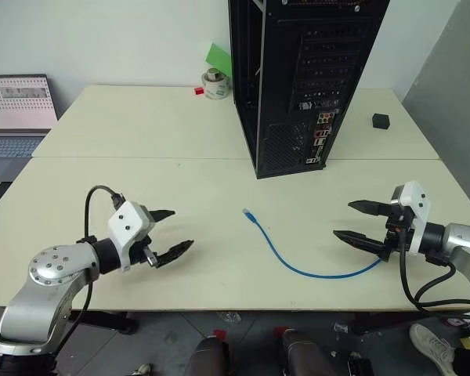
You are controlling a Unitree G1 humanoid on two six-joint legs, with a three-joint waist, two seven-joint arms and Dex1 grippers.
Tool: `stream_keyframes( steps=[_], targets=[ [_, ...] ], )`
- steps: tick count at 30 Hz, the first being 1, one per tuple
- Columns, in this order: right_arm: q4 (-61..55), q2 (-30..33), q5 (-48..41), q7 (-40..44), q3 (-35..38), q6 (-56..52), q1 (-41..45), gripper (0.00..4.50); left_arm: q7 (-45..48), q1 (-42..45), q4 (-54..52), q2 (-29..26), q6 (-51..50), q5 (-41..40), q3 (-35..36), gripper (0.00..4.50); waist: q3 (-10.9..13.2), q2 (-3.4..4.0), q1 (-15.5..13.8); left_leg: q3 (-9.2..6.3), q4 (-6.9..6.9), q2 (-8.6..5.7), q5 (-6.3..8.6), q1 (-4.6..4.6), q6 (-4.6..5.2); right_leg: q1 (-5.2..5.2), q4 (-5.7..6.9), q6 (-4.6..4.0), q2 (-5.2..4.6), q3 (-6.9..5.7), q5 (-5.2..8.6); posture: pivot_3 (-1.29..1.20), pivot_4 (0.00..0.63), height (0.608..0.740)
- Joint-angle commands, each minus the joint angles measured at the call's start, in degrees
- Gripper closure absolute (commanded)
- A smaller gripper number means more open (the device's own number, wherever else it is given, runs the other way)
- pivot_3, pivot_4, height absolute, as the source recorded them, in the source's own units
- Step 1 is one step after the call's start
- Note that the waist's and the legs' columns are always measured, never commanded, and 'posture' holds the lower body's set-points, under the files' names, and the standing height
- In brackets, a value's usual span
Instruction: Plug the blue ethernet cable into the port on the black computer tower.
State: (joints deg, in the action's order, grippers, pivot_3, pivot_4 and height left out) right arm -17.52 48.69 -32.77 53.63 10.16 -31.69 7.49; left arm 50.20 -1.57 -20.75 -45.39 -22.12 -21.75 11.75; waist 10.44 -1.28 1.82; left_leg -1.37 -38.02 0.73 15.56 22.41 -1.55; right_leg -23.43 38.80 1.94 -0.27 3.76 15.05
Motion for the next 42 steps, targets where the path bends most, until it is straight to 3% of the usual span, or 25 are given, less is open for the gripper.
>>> stream_keyframes(
  steps=[1, 14, 20, 25, 31, 35, 42],
  targets=[
    [-1.69, 0.13, -0.12, 0.17, 1.17, 0.86, 0.51, 0.0, 0.15, -0.36, -2.06, -0.57, 1.43, -0.1, 1.34, 0.1, 0.0, 0.0, 0.0, 0.0, 0.0, 0.0, 0.0, 0.0, 0.0, 0.0, 0.0, 0.0, 0.0, 0.0, 0.0, 0.0, 0.15, 0.74],
    [-3.7, -0.56, 2.64, 0.72, -4.65, 1.04, 1.72, 0.0, 0.87, -1.4, -3.21, -0.27, 2.28, 0.24, -0.22, 0.1, 0.0, 0.0, 0.0, 0.0, 0.0, 0.01, 0.0, 0.0, 0.0, 0.0, 0.0, 0.0, 0.0, 0.01, 0.0, 0.0, 0.15, 0.74],
    [-3.76, -5.44, 7.2, -0.97, -13.61, 2.59, 2.88, 0.0, 3.91, -0.89, -2.32, -1.48, 2.15, -0.35, -1.74, 0.1, 0.0, -0.01, 0.02, -0.01, 0.0, 0.01, 0.0, 0.0, 0.0, -0.01, 0.01, 0.0, 0.01, 0.0, 0.0, 0.0, 0.15, 0.74],
    [2.43, -13.22, 14.43, -3.39, -22.78, 7.04, 6.08, 0.0, 6.14, -0.43, -0.9, -2.74, 3.47, 1.06, -3.18, 0.1, -0.01, -0.05, 0.1, -0.01, 0.0, 0.05, 0.0, 0.0, 0.0, -0.02, 0.01, -0.01, 0.05, -0.01, 0.0, 0.0, 0.15, 0.74],
    [11.72, -21.13, 20.05, -5.7, -28.02, 10.71, 10.44, 0.0, 6.92, 1.57, 0.79, -2.99, 4.78, 2.38, -4.54, 0.1, -0.02, -0.08, 0.08, 0.0, 0.0, 0.03, 0.0, 0.04, -0.01, -0.09, 0.04, -0.03, 0.04, -0.01, 0.0, 0.0, 0.15, 0.74],
    [14.79, -22.36, 23.42, -6.36, -29.33, 12.37, 11.18, 0.0, 7.19, 2.71, 1.94, -2.82, 5.67, 2.65, -4.72, 0.1, -0.02, -0.08, 0.07, -0.03, -0.01, 0.03, 0.0, 0.07, -0.01, -0.11, 0.05, -0.04, 0.03, -0.04, 0.0, 0.0, 0.15, 0.74],
    [13.8, -20.94, 26.23, -6.61, -29.11, 12.8, 9.76, 1.66, 6.76, 3.65, 3.58, -2.14, 6.63, 2.97, -5.23, 0.0, -0.03, -0.1, 0.07, -0.05, -0.02, 0.03, 0.0, 0.06, -0.01, -0.1, 0.06, -0.04, 0.03, -0.05, 0.0, 0.0, 0.15, 0.74]
  ],
)
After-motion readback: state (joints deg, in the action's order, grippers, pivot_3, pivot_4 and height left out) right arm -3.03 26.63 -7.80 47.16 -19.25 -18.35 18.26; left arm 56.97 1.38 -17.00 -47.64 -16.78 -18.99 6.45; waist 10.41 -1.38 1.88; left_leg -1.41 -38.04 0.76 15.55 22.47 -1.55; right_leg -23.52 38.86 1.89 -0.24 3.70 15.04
